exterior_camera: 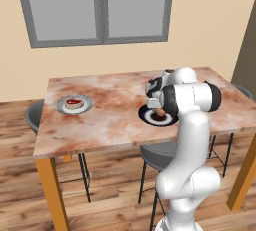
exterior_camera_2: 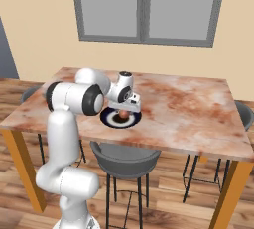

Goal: Transport the steak and onion to the fridge. Place the steak on the rack containing meat and place the onion on the rack containing the vegetable, ensuring meats and vegetables are on different racks.

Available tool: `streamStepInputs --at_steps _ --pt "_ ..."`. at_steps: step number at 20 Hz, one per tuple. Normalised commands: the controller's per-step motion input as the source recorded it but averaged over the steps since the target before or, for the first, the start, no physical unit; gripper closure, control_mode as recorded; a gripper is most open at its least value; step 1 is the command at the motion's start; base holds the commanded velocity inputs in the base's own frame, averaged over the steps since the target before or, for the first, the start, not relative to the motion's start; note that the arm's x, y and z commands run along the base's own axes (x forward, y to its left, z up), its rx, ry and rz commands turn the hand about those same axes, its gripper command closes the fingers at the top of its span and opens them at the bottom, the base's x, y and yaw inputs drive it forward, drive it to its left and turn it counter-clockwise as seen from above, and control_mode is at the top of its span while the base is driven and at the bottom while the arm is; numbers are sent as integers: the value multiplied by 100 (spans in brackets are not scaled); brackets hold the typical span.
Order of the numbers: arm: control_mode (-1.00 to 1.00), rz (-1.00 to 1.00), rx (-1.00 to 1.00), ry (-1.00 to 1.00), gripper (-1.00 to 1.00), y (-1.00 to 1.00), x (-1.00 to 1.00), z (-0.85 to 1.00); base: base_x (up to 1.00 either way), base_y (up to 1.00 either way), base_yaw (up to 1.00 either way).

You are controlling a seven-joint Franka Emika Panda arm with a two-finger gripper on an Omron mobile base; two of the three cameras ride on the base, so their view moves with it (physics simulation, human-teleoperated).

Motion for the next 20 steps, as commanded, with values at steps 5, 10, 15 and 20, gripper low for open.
streamStepInputs --at_steps 5,10,15,20 --pt "-100 0 0 9 100 -1 4 -28 0 0 0" --pt "-100 0 0 12 100 -1 -4 -17 0 0 0" --pt "-100 0 0 -13 100 0 -46 39 0 0 0" --pt "-100 0 0 -16 100 0 -89 56 0 0 0"
